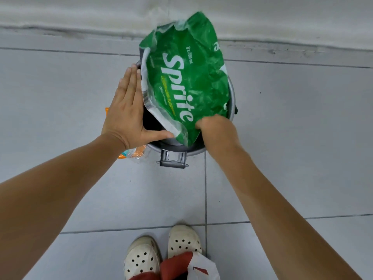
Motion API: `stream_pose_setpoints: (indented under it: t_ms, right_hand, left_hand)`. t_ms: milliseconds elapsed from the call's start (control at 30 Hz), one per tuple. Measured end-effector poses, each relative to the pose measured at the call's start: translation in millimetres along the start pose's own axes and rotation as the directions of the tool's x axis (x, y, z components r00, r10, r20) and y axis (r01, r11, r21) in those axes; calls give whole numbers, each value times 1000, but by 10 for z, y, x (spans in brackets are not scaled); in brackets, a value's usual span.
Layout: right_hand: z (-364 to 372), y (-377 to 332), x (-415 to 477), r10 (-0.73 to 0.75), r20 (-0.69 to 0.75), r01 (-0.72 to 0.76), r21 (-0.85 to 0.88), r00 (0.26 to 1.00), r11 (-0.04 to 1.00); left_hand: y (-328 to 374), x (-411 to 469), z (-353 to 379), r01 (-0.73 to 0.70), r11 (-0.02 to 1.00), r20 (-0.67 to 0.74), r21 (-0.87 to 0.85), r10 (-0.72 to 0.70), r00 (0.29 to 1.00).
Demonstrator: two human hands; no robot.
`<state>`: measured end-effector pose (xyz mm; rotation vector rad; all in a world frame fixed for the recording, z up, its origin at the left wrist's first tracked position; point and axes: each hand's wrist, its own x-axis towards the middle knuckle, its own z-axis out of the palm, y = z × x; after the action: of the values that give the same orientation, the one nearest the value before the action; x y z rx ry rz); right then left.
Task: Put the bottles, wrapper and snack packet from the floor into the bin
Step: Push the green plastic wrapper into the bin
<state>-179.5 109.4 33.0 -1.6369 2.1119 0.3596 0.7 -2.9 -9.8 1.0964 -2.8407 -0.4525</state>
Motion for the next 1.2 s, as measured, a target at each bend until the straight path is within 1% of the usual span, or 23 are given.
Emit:
stream_pose_setpoints:
  t_ms: [33,100,133,167,200,233,267,300,333,367,467,567,767,833,900,967,1000,1067,1133,1167,1200]
  right_hand:
    - [-69,-37,51,20,112,-20,-1,994,1000]
    - [-140,-67,120,1,246,-2,4,969,1000]
    - [-140,-68,129,-32,270,29,15,962,999]
    - [-133,-55,119,-68,240,63,27,968,998]
    - [-87,-27,100,-104,133,100,37,986,994]
    - [-32,8,85,-122,-42,123,31,992,992]
    - [7,46,69,-109,-229,115,16,967,993]
    - [39,76,56,-70,-382,85,23,922,996]
    - [70,100,53,-18,-465,44,44,885,998]
    - [117,124,63,35,-483,-3,67,875,998]
    - [255,196,113,127,-414,-92,103,901,990]
    - [289,212,154,123,-367,-104,72,922,992]
    - [295,220,167,139,-324,-129,52,936,990]
    - [298,219,164,135,-319,-124,55,938,991]
    - [295,219,155,134,-320,-119,67,938,991]
    - [289,223,153,129,-328,-110,77,936,991]
    - [284,225,154,127,-331,-107,76,935,991]
    - [281,228,149,121,-333,-105,67,935,992]
    - [286,216,150,118,-348,-103,60,930,993]
    - [288,209,148,118,-361,-102,62,925,993]
    - [290,208,147,117,-372,-100,65,921,993]
  left_hand:
    - [3,1,-1,-5,1000,-6,0,5,1000]
    - [11,-3,-4,4,1000,-2,0,-4,1000]
    - [15,-7,-5,13,1000,3,-2,-13,1000]
    - [22,-5,-5,21,1000,6,-4,-21,1000]
    - [27,-5,-9,30,1000,9,-5,-29,1000]
    - [33,-6,-12,36,999,11,-5,-36,999]
    - [38,-8,-13,38,999,10,-7,-38,999]
    - [38,-12,-14,38,999,6,-9,-38,999]
    - [38,-11,-12,37,999,3,-11,-37,999]
    - [40,-10,-10,36,999,1,-12,-36,999]
    - [42,-11,-4,35,999,-4,-12,-35,999]
    - [39,-15,6,37,999,-19,-32,-38,999]
    - [39,-27,19,82,983,-51,-162,-91,995]
    - [56,-48,6,117,973,-50,-199,-129,990]
    - [77,-94,-10,188,946,-44,-265,-207,977]
    - [42,-175,7,259,889,-85,-377,-312,946]
    - [-7,-224,26,292,849,-117,-440,-377,919]
    - [-155,-339,65,394,767,-145,-506,-526,838]
    - [-342,-464,100,537,699,-121,-472,-655,746]
    - [-422,-522,125,595,684,-101,-422,-687,719]
    - [-481,-574,162,640,683,-72,-351,-701,709]
